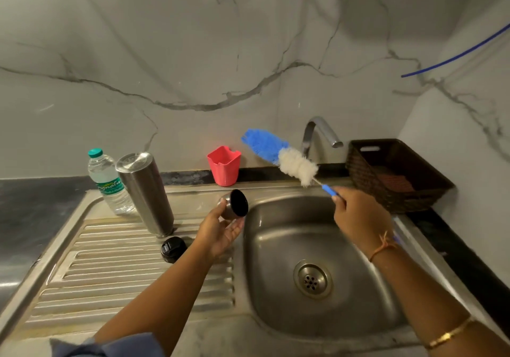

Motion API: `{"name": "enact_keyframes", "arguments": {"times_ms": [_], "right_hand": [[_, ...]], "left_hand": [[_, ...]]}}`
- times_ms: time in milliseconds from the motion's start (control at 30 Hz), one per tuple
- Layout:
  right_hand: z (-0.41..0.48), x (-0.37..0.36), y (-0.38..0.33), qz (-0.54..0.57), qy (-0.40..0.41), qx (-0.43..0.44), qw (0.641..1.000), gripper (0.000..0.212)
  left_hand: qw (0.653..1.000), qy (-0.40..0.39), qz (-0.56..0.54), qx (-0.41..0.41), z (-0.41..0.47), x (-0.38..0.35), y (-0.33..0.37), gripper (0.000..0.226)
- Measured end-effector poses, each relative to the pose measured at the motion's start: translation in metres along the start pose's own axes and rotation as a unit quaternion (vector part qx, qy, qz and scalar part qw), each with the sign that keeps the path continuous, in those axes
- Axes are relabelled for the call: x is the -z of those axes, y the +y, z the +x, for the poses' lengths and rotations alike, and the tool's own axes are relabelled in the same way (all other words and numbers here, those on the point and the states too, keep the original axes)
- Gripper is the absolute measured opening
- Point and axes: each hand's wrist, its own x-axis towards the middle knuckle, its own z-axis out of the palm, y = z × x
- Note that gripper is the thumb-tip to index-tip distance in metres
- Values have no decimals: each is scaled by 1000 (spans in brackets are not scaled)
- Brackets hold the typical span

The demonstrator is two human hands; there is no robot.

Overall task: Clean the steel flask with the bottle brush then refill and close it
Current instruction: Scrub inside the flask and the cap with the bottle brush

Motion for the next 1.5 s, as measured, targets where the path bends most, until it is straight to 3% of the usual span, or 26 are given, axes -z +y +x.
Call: {"name": "enact_keyframes", "arguments": {"times_ms": [167, 433, 500, 600, 733, 867, 933, 967, 1000, 1033, 1067, 1100, 1133, 1167, 1233, 1267, 1333, 1400, 1467, 1500], "right_hand": [[-53, -18, 38, 7, 34, 32, 999, 27], [-83, -4, 67, -91, 9, 127, 988, 39], [-74, 9, 73, -161, 24, 166, 973, 30], [-59, 28, 78, -219, 41, 218, 950, 51], [-47, 35, 86, -254, 56, 276, 925, 57], [-37, 37, 78, -258, 1, 262, 930, 48], [-30, 40, 68, -142, -103, 155, 972, 30], [-24, 40, 65, -20, -161, 93, 982, 26], [-21, 42, 63, 115, -231, 15, 966, 24], [-18, 43, 63, 226, -298, -56, 926, 23], [-18, 45, 62, 300, -351, -109, 880, 23], [-18, 45, 63, 323, -377, -126, 859, 22], [-19, 45, 61, 306, -376, -120, 867, 22], [-21, 41, 60, 245, -342, -76, 904, 24], [-21, 31, 62, 25, -187, 86, 978, 43], [-19, 25, 68, -108, -85, 163, 977, 48], [-19, 22, 75, -242, 68, 285, 925, 30], [-16, 20, 78, -214, 92, 289, 928, 24], [-16, 24, 68, -60, -7, 187, 980, 33], [-13, 26, 63, 44, -89, 112, 989, 32]], "left_hand": [[999, -29, -44, 4, 5, -28, -7, 36], [992, -66, -109, -11, 4, -59, -10, 26], [992, -74, -98, -17, 5, -64, -9, 22], [994, -72, -68, -41, 4, -73, -9, 22], [993, -61, -64, -74, -1, -87, -10, 30], [991, -52, 58, -106, -6, -96, -17, 32], [991, -46, 70, -108, -6, -92, -19, 33], [991, -51, 61, -104, -5, -88, -19, 30], [992, -59, 46, -101, -3, -83, -18, 28], [992, -69, 32, -98, -3, -80, -16, 25], [992, -72, 24, -98, -3, -78, -14, 24], [992, -70, 23, -101, -3, -78, -13, 22], [992, -61, 25, -106, -3, -79, -12, 21], [992, -47, 29, -110, -3, -81, -11, 21], [993, -25, 33, -107, -4, -83, -9, 26], [994, -19, 32, -102, -4, -84, -9, 29], [995, -13, 33, -95, -3, -85, -10, 32], [994, -17, 45, -98, -4, -86, -11, 32], [992, -36, 51, -109, -4, -87, -12, 29], [991, -47, 57, -116, -4, -86, -12, 26]]}}
